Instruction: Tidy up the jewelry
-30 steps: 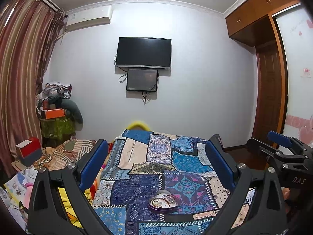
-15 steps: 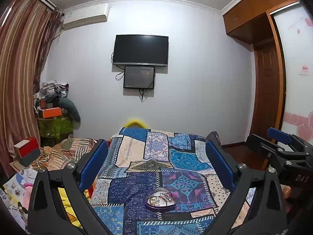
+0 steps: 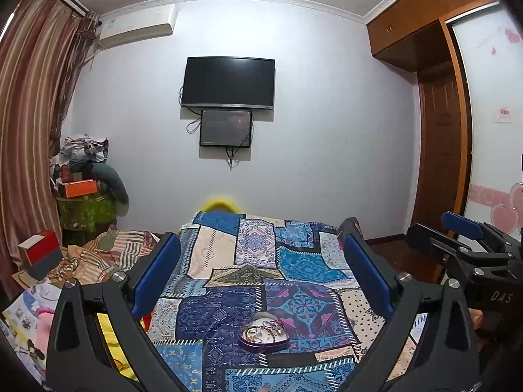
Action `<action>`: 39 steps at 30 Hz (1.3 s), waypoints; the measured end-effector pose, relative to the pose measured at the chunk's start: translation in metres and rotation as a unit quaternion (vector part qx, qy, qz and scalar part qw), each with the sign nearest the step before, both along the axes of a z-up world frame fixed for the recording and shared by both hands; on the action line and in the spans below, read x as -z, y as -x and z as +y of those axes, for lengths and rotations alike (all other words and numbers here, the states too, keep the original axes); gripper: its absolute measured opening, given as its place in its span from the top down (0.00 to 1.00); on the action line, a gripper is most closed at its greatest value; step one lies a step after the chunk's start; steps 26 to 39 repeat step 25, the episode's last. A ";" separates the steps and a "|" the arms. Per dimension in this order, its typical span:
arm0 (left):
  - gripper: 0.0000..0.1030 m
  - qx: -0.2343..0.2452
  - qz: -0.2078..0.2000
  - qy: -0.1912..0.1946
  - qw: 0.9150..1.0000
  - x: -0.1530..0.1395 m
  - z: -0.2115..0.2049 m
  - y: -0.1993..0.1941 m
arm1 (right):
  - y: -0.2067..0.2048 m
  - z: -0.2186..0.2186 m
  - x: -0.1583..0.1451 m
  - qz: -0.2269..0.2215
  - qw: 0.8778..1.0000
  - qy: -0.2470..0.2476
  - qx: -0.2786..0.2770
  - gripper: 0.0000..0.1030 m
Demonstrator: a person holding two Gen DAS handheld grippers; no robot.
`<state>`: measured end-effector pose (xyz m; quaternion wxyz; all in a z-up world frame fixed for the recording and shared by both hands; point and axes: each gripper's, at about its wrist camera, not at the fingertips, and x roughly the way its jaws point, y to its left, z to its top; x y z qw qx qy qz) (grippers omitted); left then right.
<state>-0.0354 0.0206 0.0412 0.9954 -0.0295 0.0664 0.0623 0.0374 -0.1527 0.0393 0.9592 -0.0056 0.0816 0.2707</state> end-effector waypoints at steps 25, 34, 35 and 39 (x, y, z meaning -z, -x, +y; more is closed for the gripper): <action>0.03 0.010 0.006 0.003 1.000 0.003 0.000 -0.003 | -0.005 0.000 0.003 0.011 1.000 -0.002 0.001 0.02; 0.03 0.010 0.006 0.003 1.000 0.003 0.000 -0.003 | -0.005 0.000 0.003 0.011 1.000 -0.002 0.001 0.02; 0.03 0.010 0.006 0.003 1.000 0.003 0.000 -0.003 | -0.005 0.000 0.003 0.011 1.000 -0.002 0.001 0.02; 0.03 0.010 0.006 0.003 1.000 0.003 0.000 -0.003 | -0.005 0.000 0.003 0.011 1.000 -0.002 0.001 0.02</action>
